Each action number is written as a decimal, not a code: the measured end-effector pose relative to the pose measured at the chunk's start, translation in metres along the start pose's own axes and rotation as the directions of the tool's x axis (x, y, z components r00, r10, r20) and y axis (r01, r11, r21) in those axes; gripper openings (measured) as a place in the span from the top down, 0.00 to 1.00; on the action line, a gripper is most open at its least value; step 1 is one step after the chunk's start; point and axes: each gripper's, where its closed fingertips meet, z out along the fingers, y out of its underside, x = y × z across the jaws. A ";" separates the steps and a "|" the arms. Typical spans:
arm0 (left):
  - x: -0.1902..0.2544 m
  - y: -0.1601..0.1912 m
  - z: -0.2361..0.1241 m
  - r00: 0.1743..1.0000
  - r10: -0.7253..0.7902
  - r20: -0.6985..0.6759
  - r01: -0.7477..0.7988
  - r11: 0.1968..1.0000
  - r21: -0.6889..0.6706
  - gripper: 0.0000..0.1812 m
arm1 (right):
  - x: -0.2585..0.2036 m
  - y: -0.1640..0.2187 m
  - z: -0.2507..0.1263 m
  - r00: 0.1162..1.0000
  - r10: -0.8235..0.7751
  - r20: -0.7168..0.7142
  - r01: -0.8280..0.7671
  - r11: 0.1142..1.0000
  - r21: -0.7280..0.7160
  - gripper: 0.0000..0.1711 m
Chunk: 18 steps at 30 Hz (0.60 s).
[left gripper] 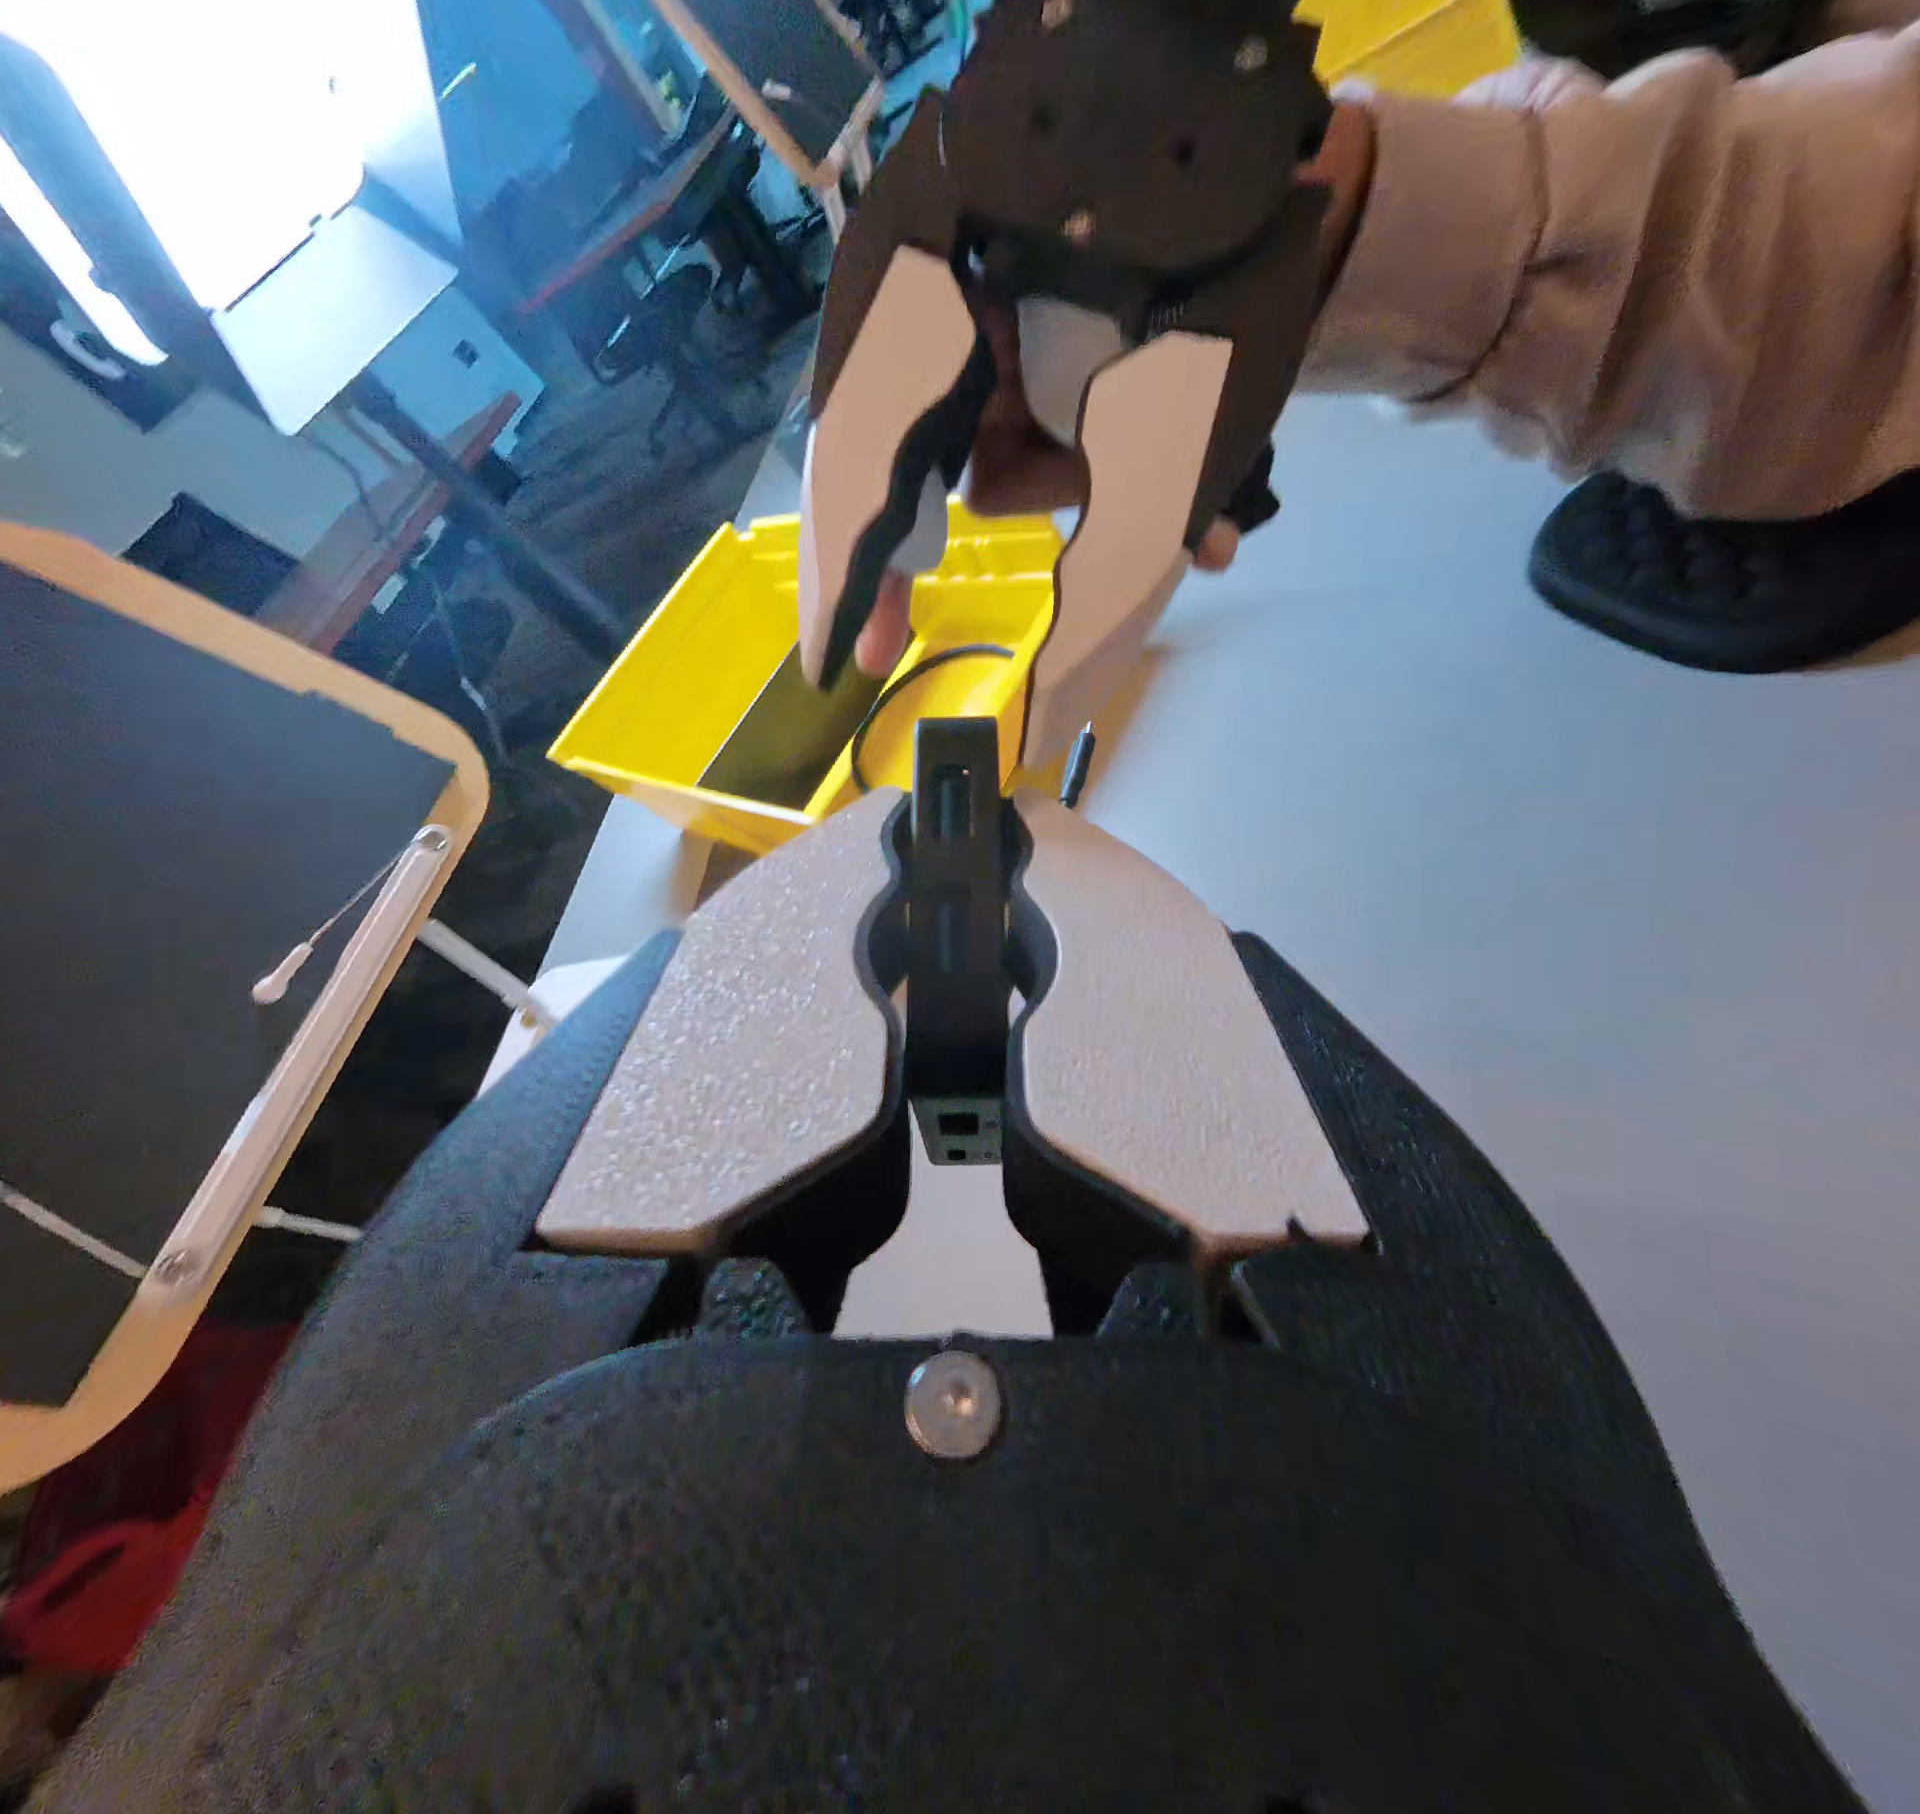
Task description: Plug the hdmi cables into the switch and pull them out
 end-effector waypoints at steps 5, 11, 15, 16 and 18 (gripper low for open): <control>0.013 -0.024 0.005 0.999 0.016 -0.046 -0.011 0.993 0.120 0.92 | -0.028 -0.020 0.016 0.993 -0.114 0.038 0.110 0.988 0.112 0.90; -0.011 -0.026 -0.012 0.998 -0.036 0.060 0.027 0.989 0.146 0.85 | 0.015 0.005 -0.004 0.990 -0.112 -0.085 0.113 0.994 0.005 0.92; -0.045 -0.028 -0.039 0.973 -0.125 0.192 0.082 0.973 0.214 0.83 | 0.111 0.065 -0.035 0.943 -0.117 -0.312 0.046 0.973 -0.228 0.91; -0.051 -0.027 -0.043 0.967 -0.142 0.212 0.093 0.970 0.225 0.83 | 0.135 0.084 -0.039 0.929 -0.140 -0.341 0.032 0.952 -0.304 0.91; -0.057 -0.025 -0.048 0.958 -0.155 0.239 0.098 0.967 0.236 0.84 | 0.177 0.125 -0.039 0.914 -0.207 -0.348 0.021 0.882 -0.471 0.91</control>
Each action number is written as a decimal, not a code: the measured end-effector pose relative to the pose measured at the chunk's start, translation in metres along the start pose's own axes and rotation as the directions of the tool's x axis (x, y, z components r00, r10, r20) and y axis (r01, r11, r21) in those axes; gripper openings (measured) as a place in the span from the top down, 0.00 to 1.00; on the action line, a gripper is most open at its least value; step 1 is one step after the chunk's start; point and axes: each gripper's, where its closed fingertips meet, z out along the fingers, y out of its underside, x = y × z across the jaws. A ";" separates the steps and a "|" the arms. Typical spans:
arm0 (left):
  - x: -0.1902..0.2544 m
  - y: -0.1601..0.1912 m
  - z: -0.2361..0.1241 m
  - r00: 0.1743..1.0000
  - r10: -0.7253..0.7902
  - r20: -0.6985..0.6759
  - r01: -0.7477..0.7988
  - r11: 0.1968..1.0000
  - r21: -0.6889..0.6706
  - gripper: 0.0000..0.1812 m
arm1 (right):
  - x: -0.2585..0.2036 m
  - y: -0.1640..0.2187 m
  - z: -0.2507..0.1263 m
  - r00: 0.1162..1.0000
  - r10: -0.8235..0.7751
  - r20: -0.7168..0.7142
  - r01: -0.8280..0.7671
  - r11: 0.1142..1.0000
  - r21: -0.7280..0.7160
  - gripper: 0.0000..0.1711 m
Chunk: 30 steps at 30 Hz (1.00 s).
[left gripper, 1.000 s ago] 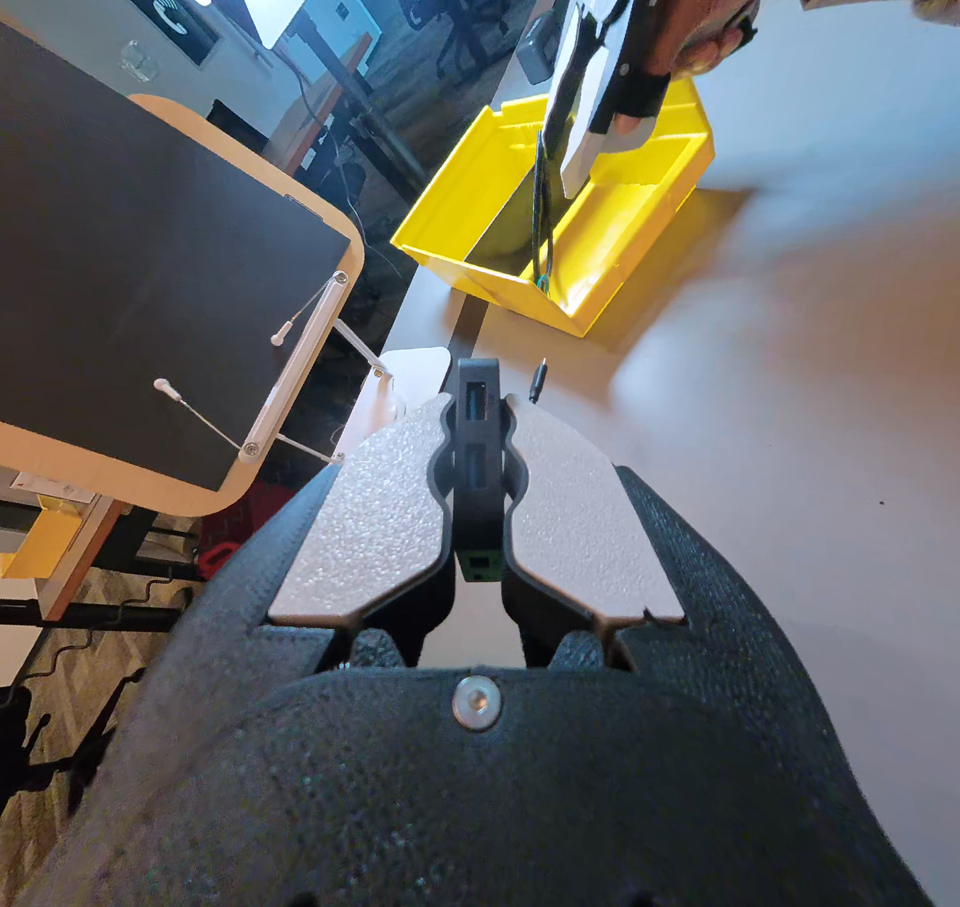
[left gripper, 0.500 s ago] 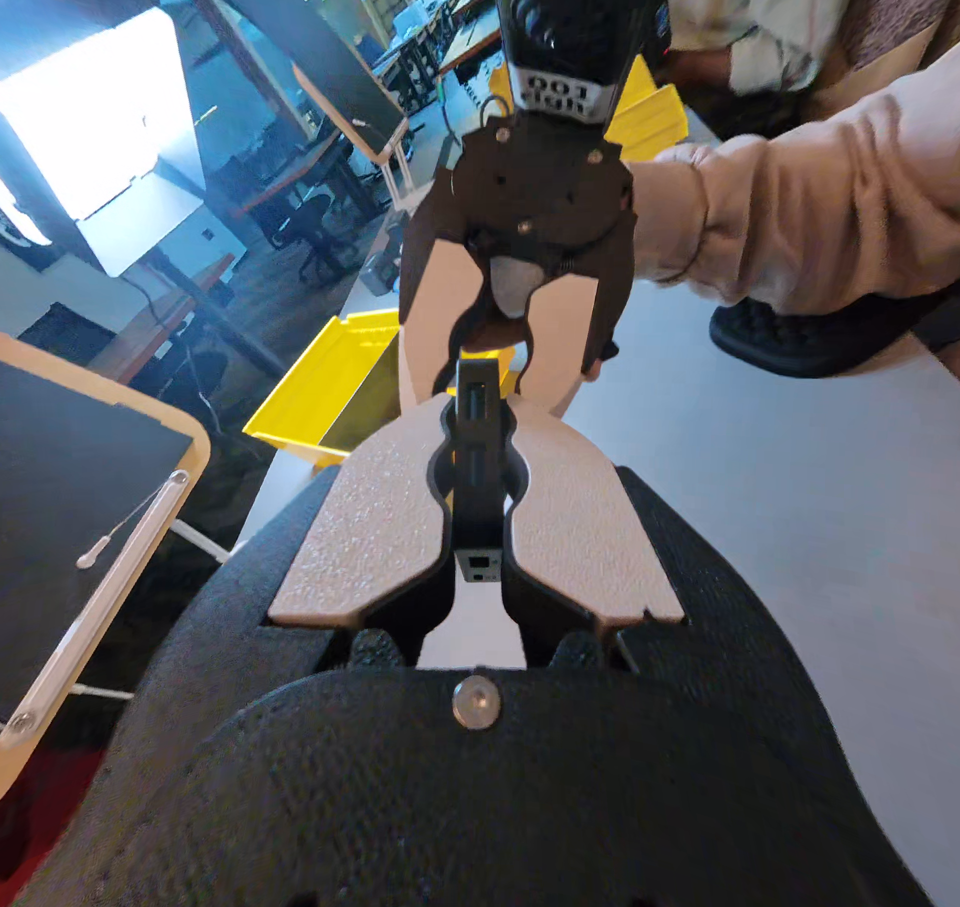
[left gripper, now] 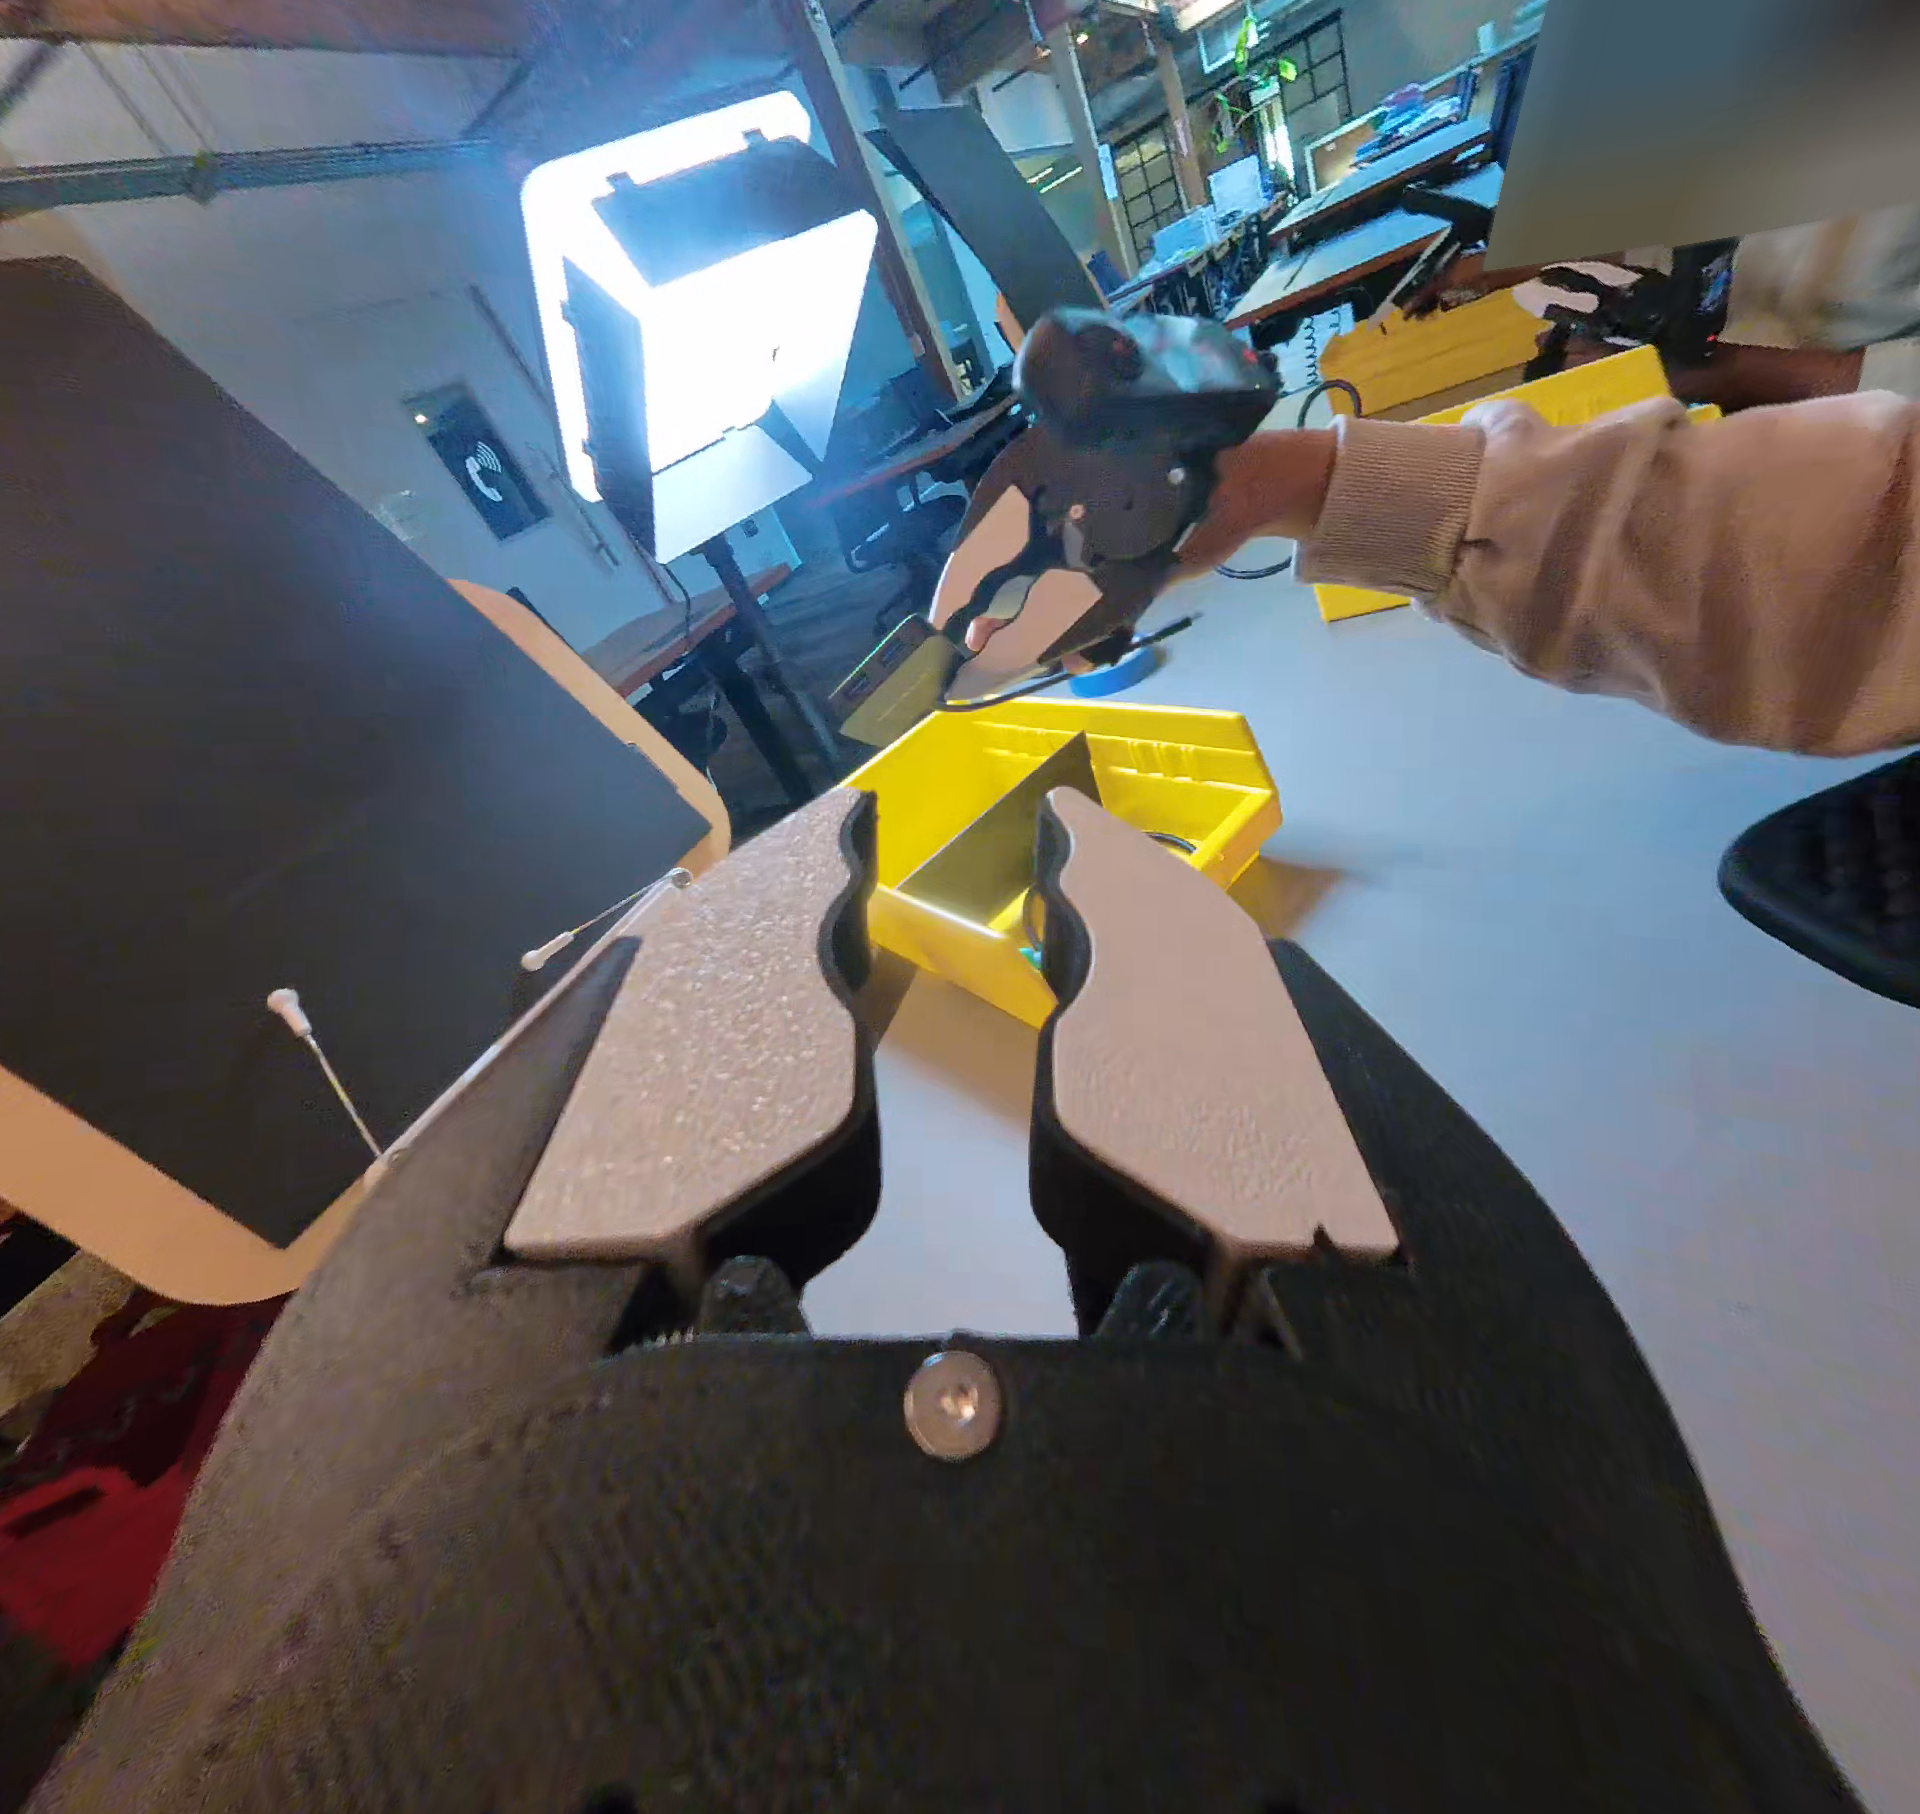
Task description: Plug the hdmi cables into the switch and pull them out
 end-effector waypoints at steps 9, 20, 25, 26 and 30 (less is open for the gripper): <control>-0.011 0.014 0.002 0.998 0.037 0.041 -0.035 0.998 -0.058 0.84 | 0.018 0.128 0.121 0.987 -0.123 0.104 0.156 0.894 -0.420 0.91; -0.054 0.014 -0.031 0.984 -0.048 0.172 0.050 0.999 -0.007 0.84 | 0.069 0.108 0.108 0.994 0.100 -0.045 -0.109 0.949 -0.297 0.82; -0.064 0.015 -0.041 0.974 -0.022 0.226 0.033 0.999 -0.043 0.84 | 0.100 0.058 0.057 0.971 0.221 -0.095 -0.231 0.968 -0.099 0.82; -0.067 0.014 -0.047 0.970 -0.014 0.243 0.027 0.998 -0.051 0.84 | 0.100 0.045 0.045 0.959 0.268 -0.097 -0.273 0.961 -0.047 0.82; -0.080 -0.001 -0.076 0.960 -0.080 0.267 0.077 0.997 0.019 0.83 | 0.059 -0.026 -0.020 0.886 0.457 0.083 -0.463 0.857 0.225 0.82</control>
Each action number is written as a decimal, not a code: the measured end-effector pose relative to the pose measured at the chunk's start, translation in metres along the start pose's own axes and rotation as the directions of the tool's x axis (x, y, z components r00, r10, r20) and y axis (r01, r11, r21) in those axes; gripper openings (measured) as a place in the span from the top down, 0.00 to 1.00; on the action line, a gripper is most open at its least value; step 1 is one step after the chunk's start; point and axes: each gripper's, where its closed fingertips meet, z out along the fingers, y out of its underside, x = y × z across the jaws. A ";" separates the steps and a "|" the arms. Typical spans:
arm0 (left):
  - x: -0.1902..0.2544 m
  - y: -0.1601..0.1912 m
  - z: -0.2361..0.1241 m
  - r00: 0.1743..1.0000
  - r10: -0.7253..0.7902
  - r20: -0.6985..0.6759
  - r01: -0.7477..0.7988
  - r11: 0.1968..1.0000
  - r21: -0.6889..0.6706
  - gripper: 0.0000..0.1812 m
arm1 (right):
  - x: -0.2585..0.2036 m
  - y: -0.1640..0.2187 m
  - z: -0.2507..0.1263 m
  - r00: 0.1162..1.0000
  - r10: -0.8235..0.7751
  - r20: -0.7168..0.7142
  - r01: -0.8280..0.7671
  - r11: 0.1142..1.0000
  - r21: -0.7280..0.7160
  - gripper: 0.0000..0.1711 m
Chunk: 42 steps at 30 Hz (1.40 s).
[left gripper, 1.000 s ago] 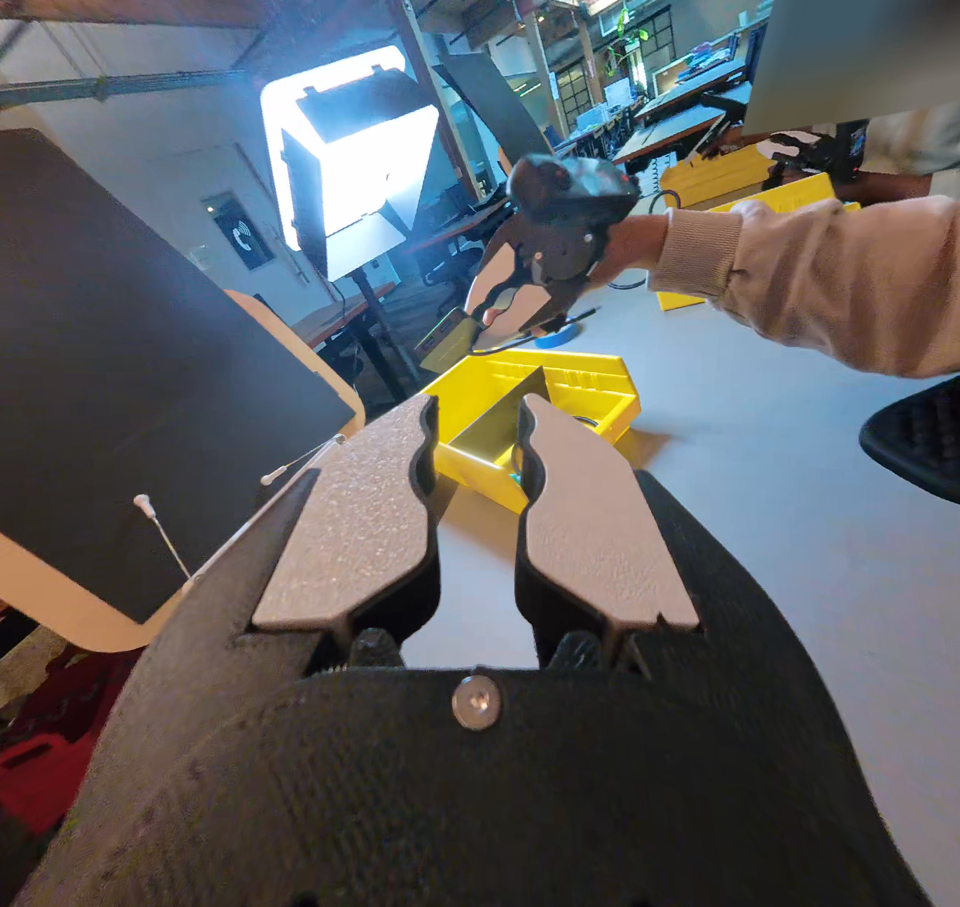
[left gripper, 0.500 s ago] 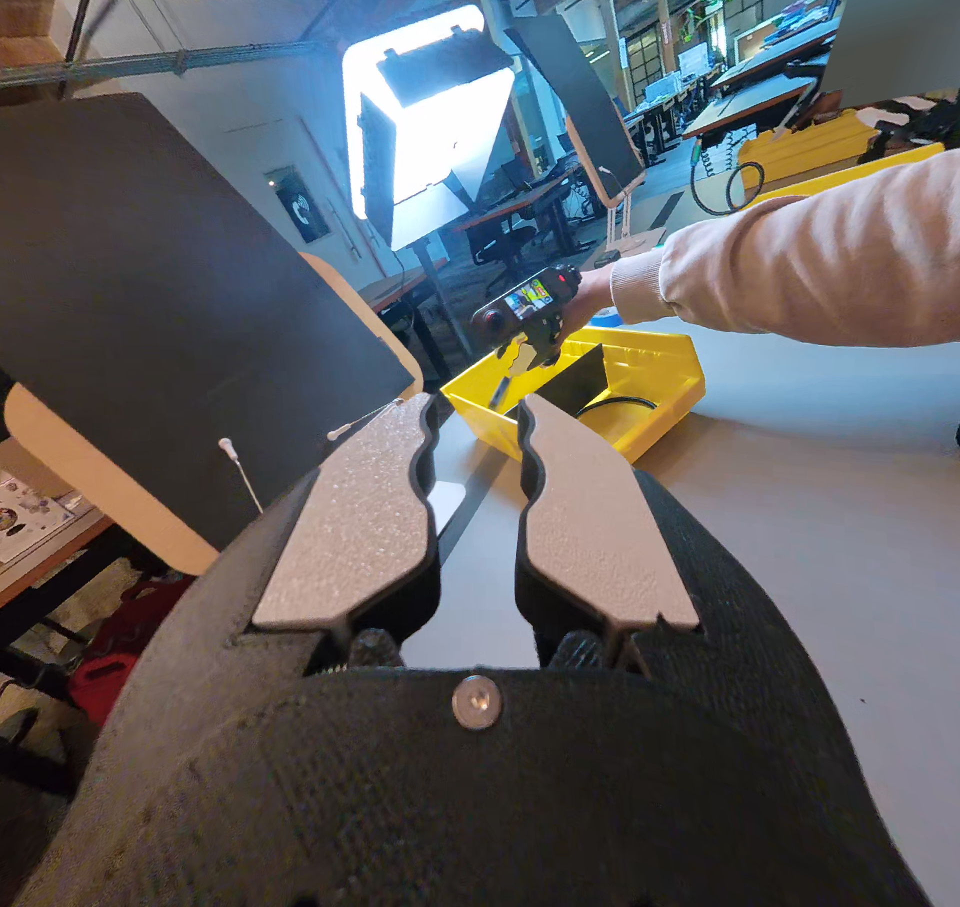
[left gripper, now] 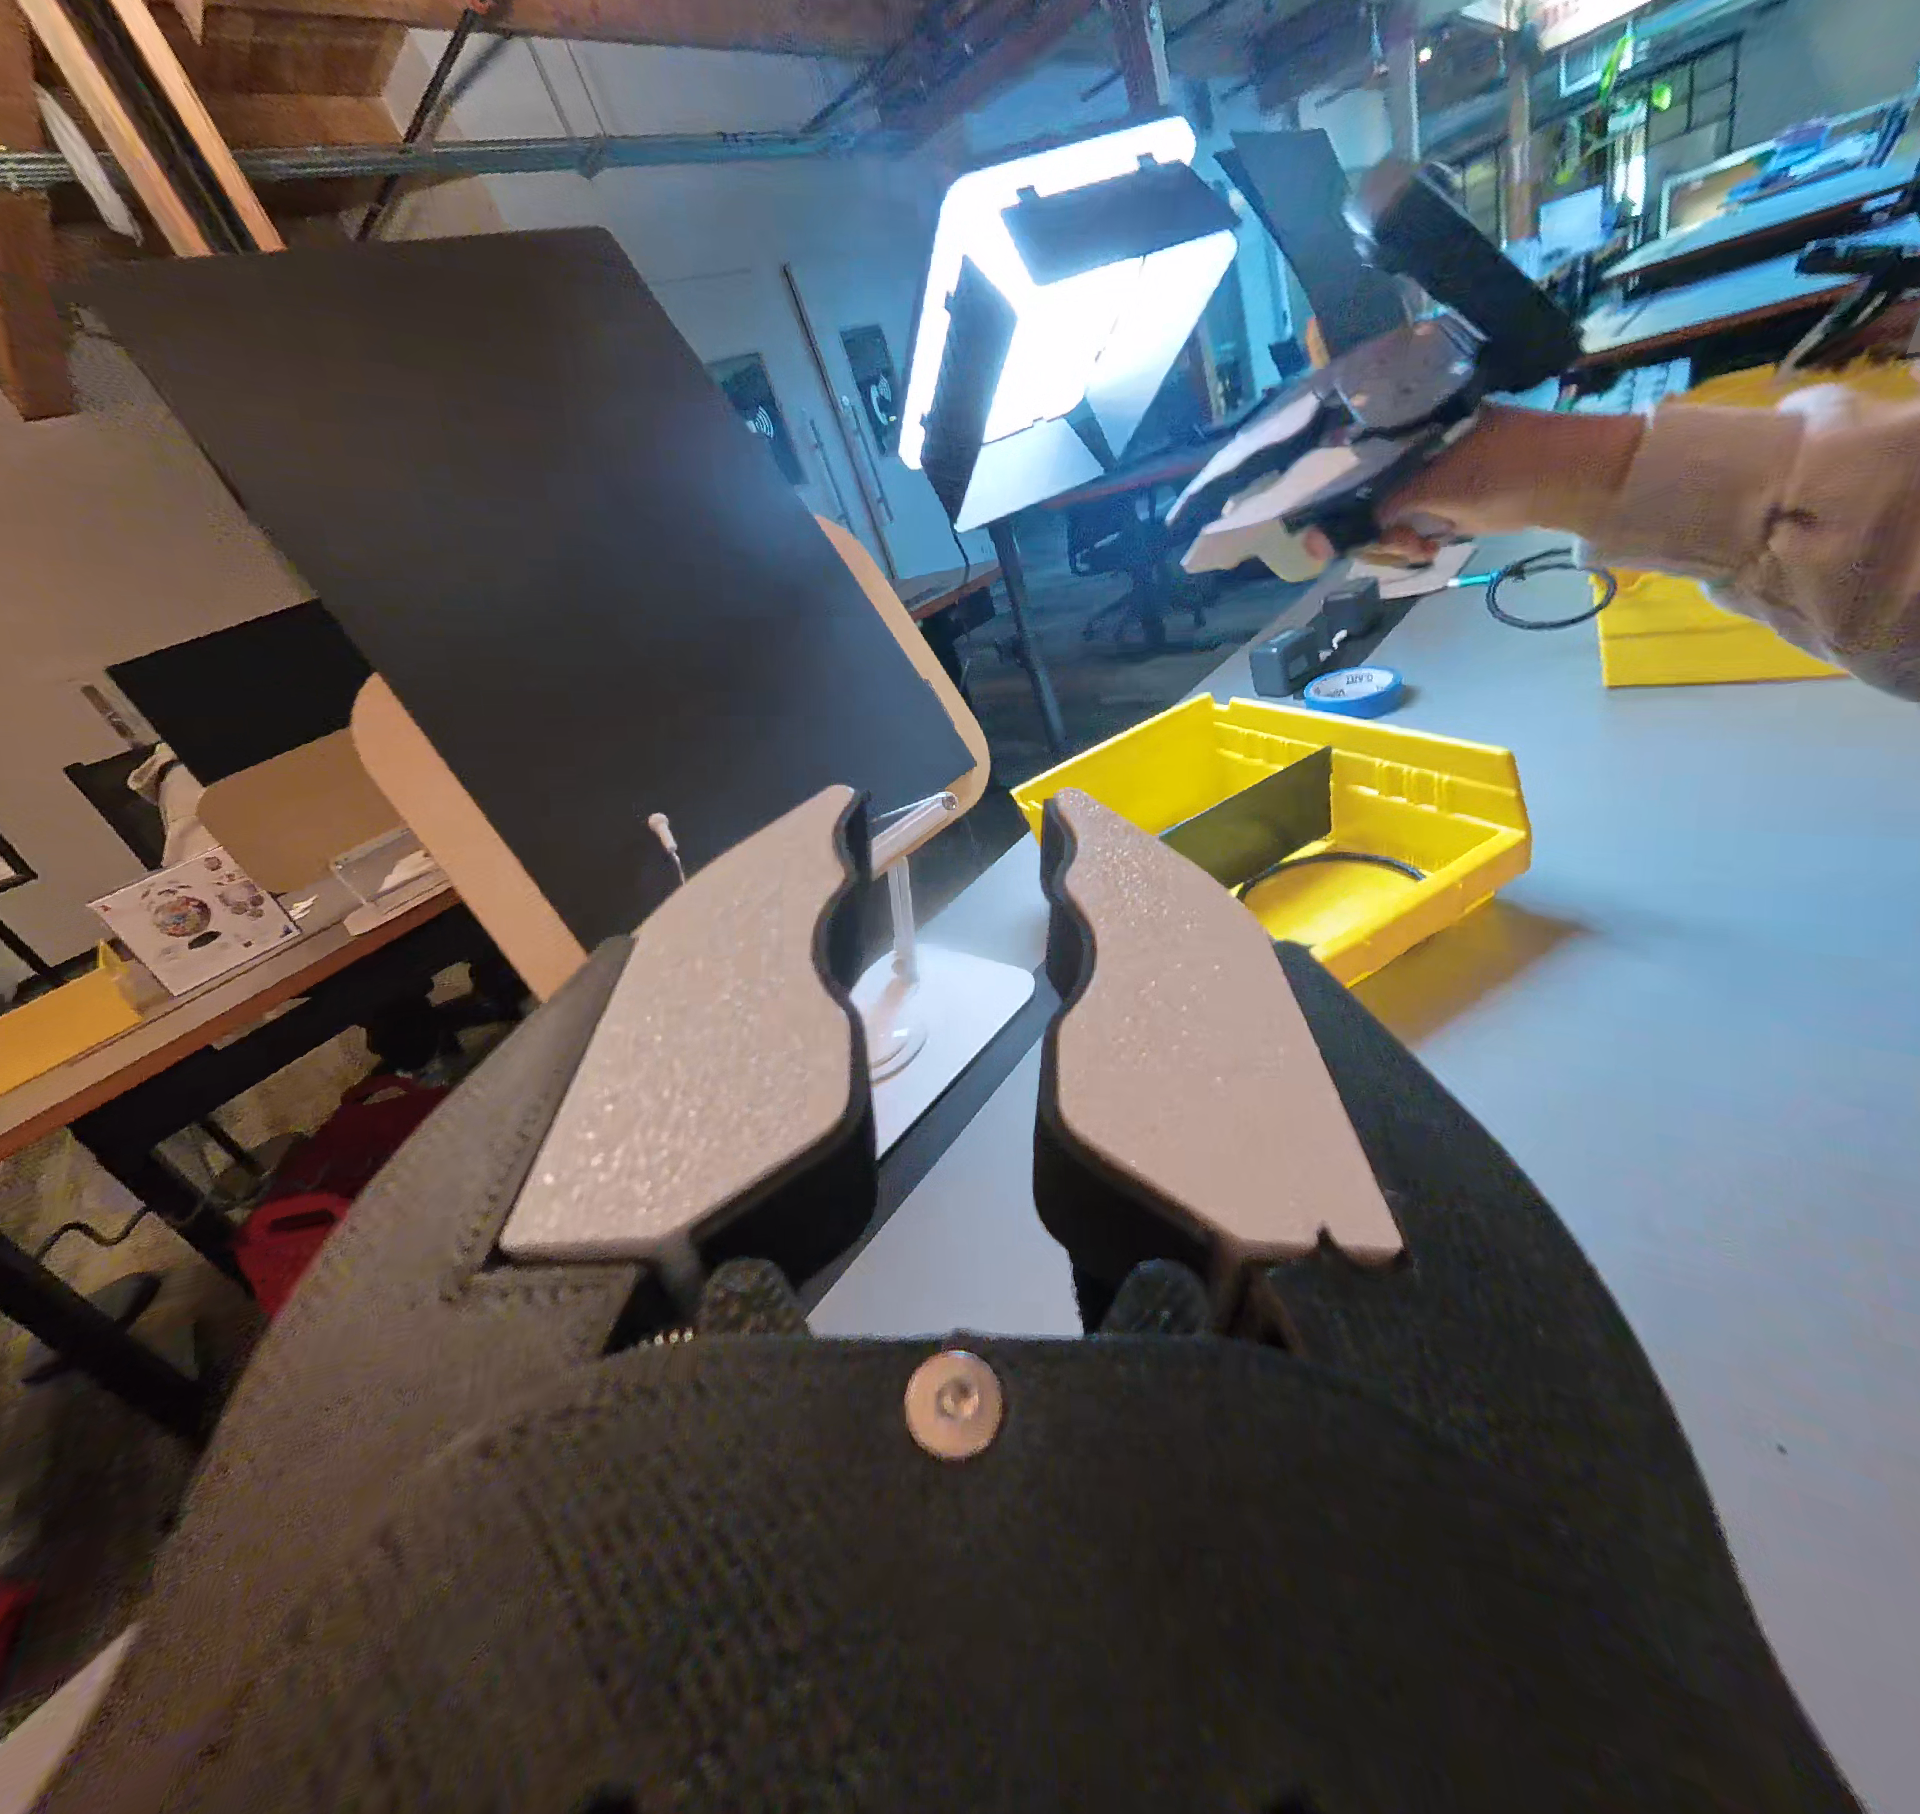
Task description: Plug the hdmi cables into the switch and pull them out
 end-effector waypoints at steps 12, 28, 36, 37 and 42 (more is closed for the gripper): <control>-0.106 0.086 -0.066 0.898 0.057 0.437 0.119 0.923 -0.365 0.81 | -0.185 -0.036 -0.072 0.922 0.280 0.268 -0.357 0.884 0.303 0.88; -0.184 0.243 -0.109 0.641 -0.143 0.754 0.639 0.643 -0.421 0.67 | -0.174 -0.079 -0.068 0.901 0.281 0.330 -0.404 0.821 0.404 0.92; -0.175 0.255 -0.095 0.754 0.078 0.652 0.495 0.584 -0.643 0.79 | -0.180 -0.075 -0.069 0.892 0.258 0.372 -0.402 0.830 0.388 0.94; -0.172 0.249 -0.092 0.767 0.088 0.636 0.469 0.599 -0.649 0.80 | -0.183 -0.074 -0.068 0.900 0.238 0.365 -0.378 0.843 0.383 0.94; -0.153 0.186 -0.078 0.813 0.119 0.570 0.337 0.702 -0.627 0.85 | -0.200 -0.068 -0.068 0.958 0.033 0.286 -0.154 0.898 0.412 0.93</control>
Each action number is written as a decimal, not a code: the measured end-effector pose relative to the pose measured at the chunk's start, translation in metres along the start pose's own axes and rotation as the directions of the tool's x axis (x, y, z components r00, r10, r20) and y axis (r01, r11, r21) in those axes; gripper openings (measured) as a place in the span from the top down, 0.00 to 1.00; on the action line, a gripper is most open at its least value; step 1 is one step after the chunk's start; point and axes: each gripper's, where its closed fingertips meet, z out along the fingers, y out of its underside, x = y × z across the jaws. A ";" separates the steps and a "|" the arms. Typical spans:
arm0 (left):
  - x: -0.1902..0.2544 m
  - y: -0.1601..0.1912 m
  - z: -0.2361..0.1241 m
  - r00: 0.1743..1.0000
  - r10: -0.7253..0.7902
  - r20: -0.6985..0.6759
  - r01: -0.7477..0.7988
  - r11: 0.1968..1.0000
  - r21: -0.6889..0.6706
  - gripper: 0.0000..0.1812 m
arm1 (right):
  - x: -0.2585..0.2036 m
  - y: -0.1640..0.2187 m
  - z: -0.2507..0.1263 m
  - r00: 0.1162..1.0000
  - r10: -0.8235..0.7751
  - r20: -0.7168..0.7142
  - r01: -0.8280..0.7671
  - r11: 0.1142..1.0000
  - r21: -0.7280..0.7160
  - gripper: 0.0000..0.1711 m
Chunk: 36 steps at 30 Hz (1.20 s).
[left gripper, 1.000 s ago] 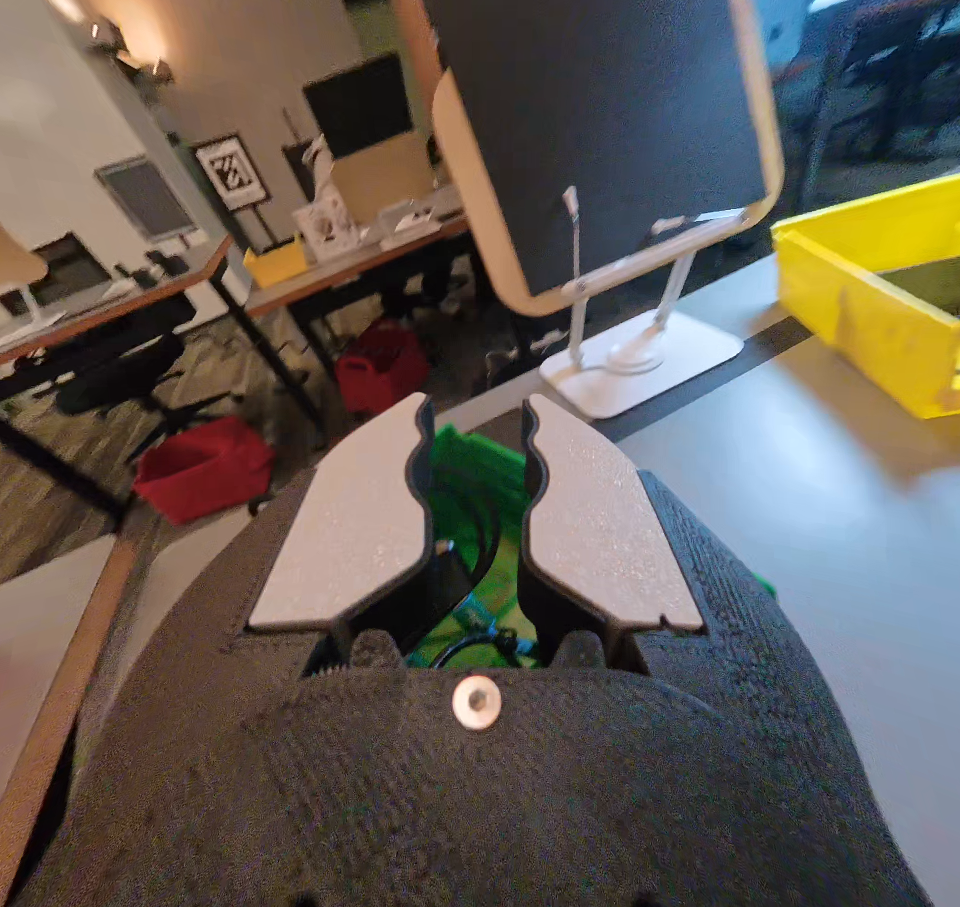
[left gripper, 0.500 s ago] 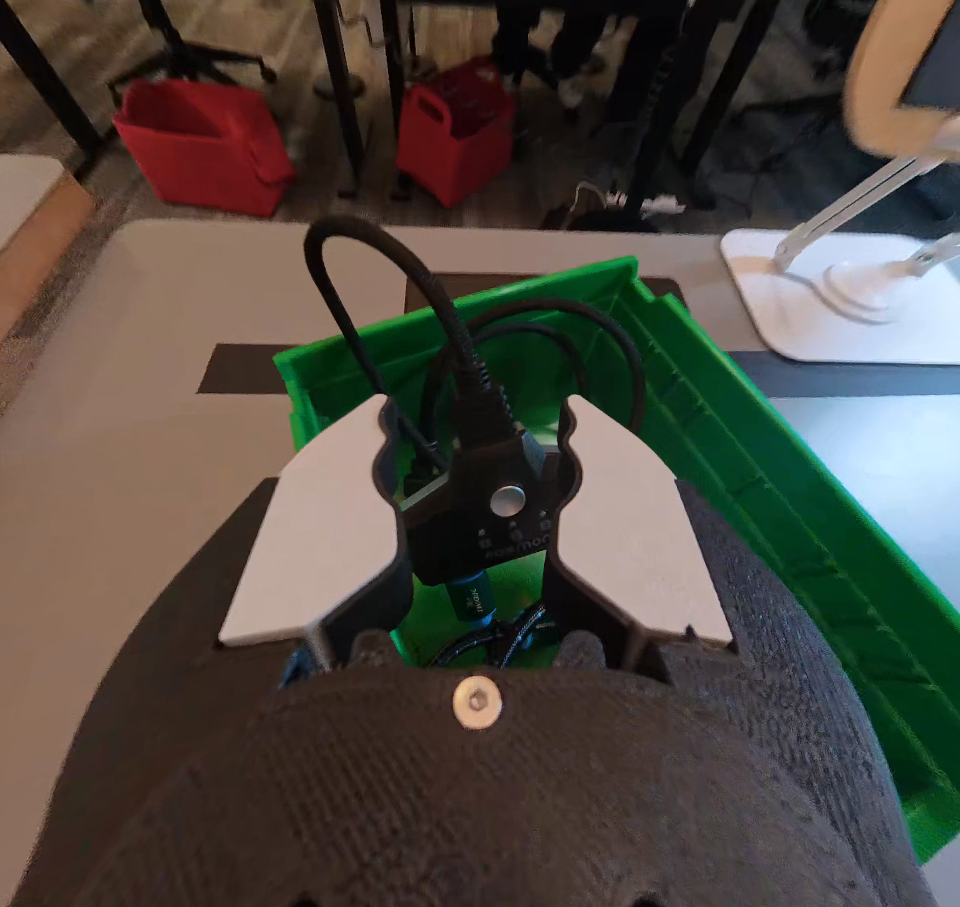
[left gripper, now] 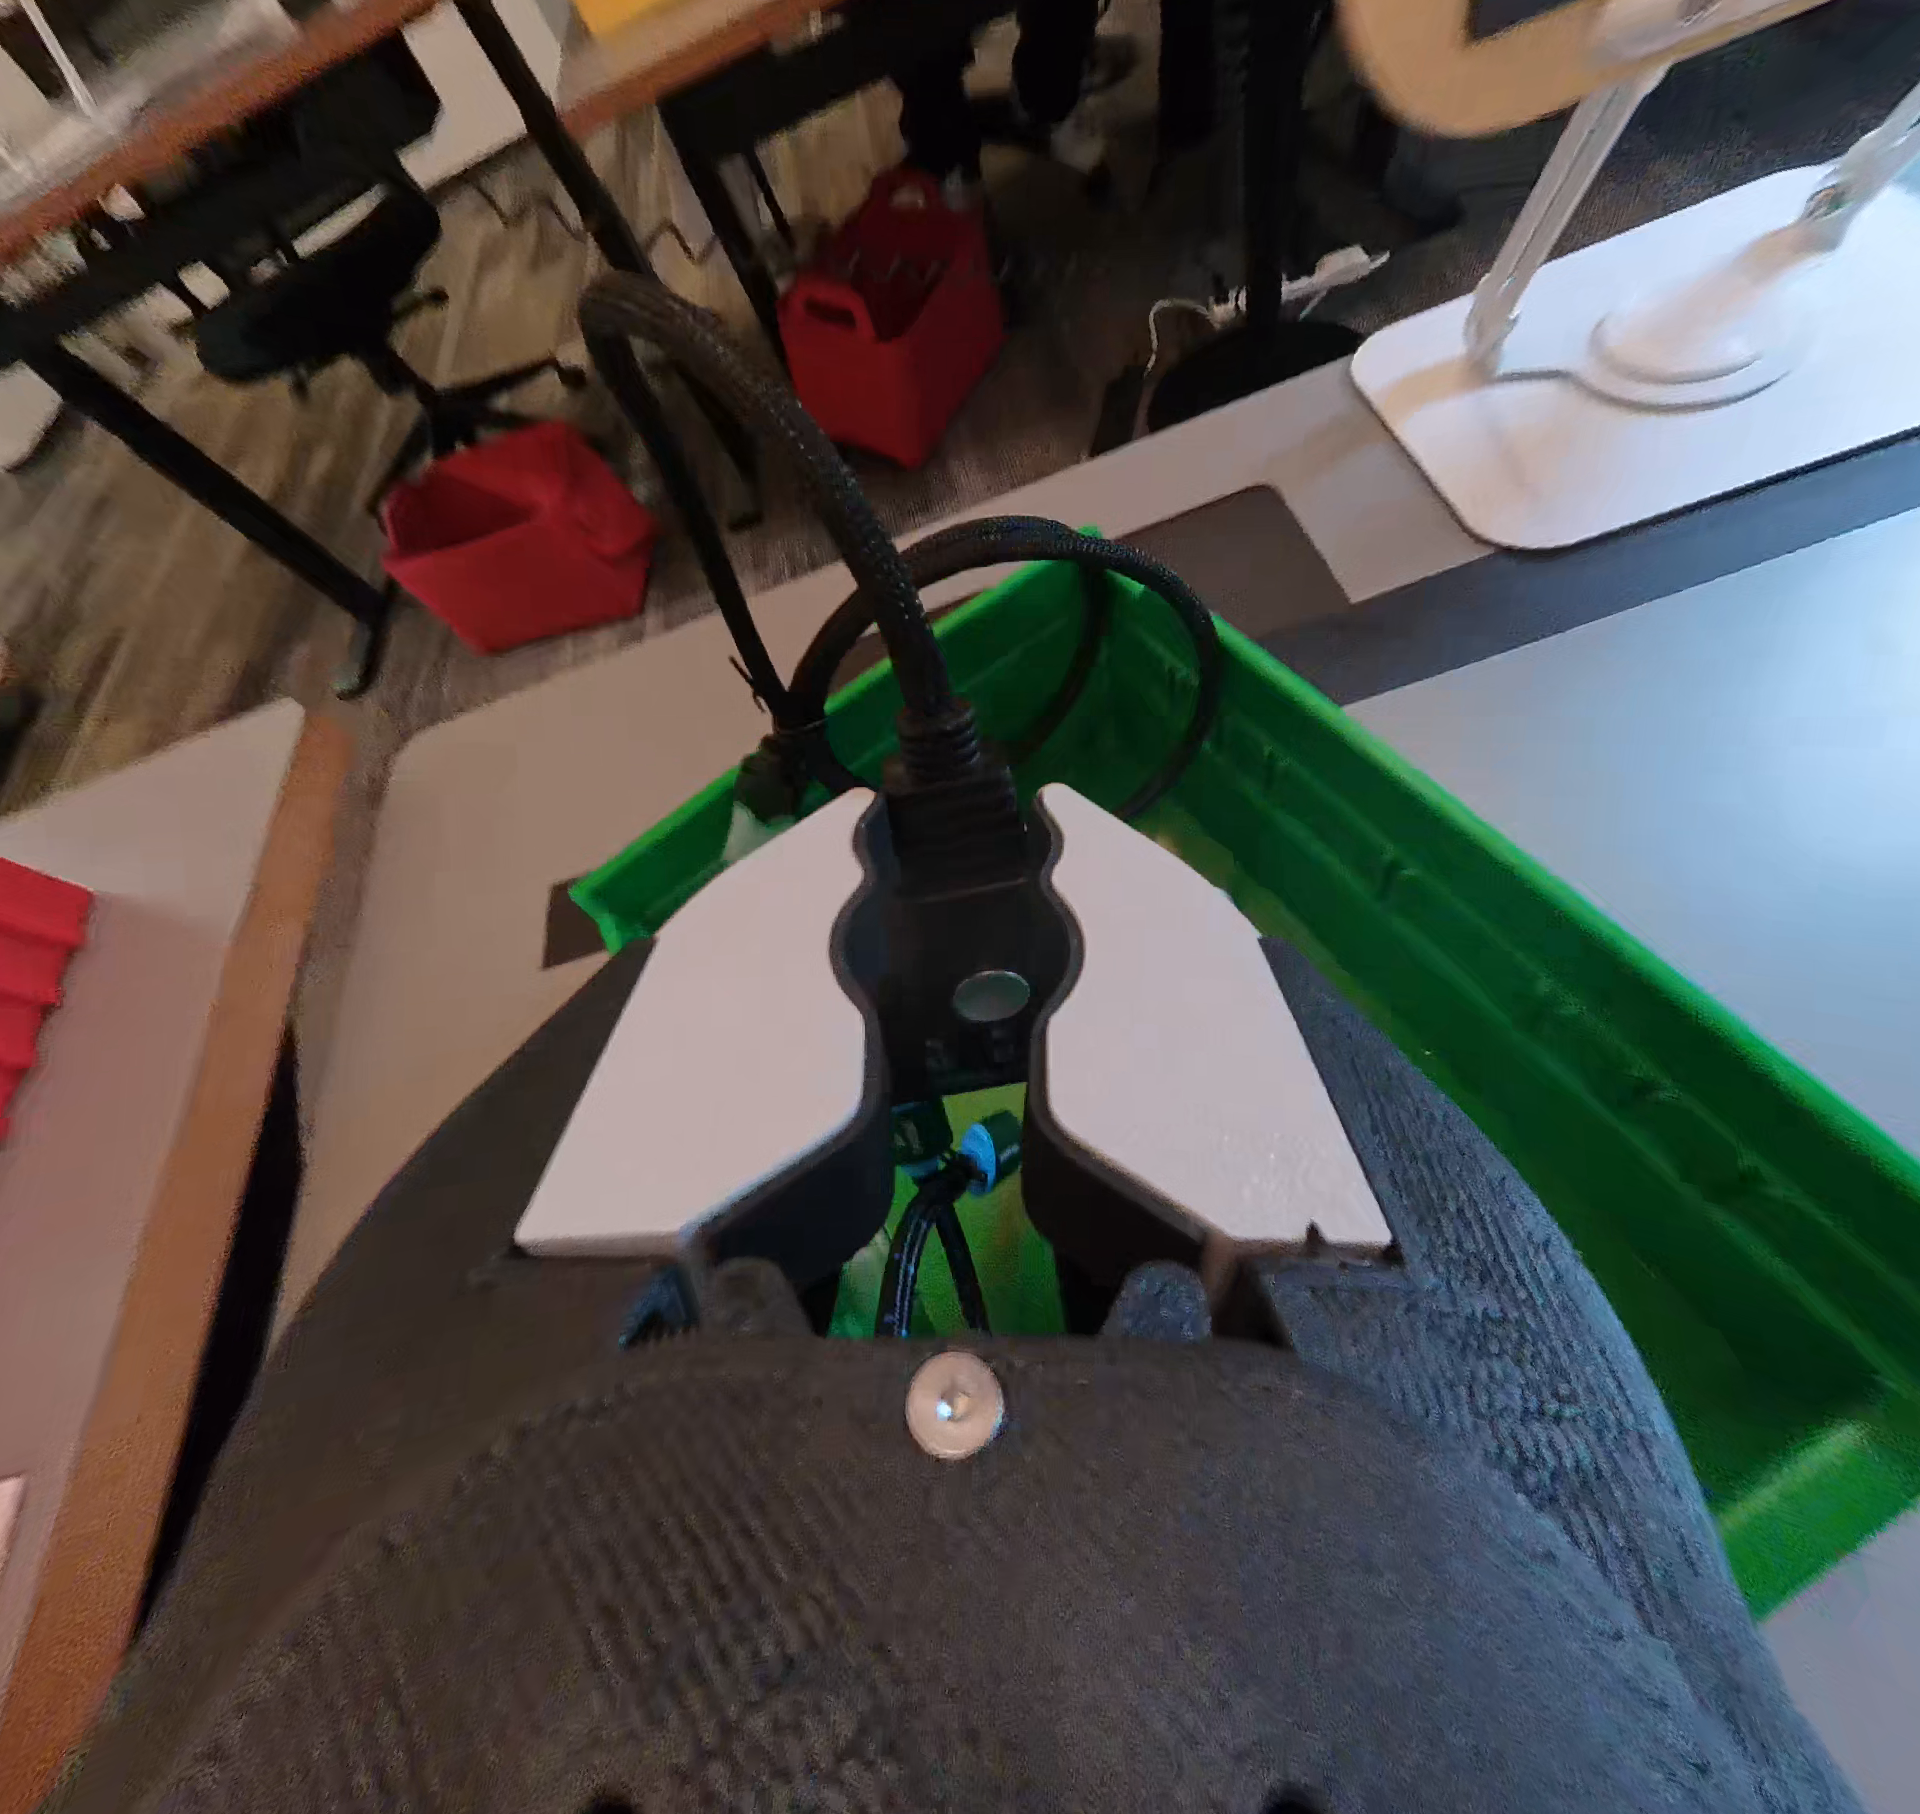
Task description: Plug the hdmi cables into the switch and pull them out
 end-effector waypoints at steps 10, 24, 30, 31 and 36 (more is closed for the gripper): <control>0.044 -0.088 -0.094 0.990 0.048 -0.133 0.005 0.928 0.372 0.87 | -0.036 0.013 0.014 0.951 -0.309 0.014 0.309 0.947 -0.090 0.92; 0.262 -0.151 -0.170 0.793 0.252 -0.555 0.172 0.781 0.600 0.86 | -0.034 0.025 0.035 0.992 0.077 -0.100 -0.078 0.997 -0.002 0.76; 0.292 -0.144 -0.175 0.703 0.328 -0.632 0.163 0.790 0.591 0.84 | -0.025 0.029 0.024 0.995 0.096 0.025 -0.094 0.994 -0.059 0.88; 0.291 -0.142 -0.180 0.678 0.358 -0.642 0.149 0.788 0.597 0.80 | -0.025 0.027 0.021 0.981 0.178 0.079 -0.174 0.983 -0.057 0.88; 0.268 -0.142 -0.213 0.673 0.582 -0.457 -0.009 0.624 0.782 0.77 | -0.018 0.005 -0.002 0.682 0.596 0.424 -0.626 0.775 -0.084 0.88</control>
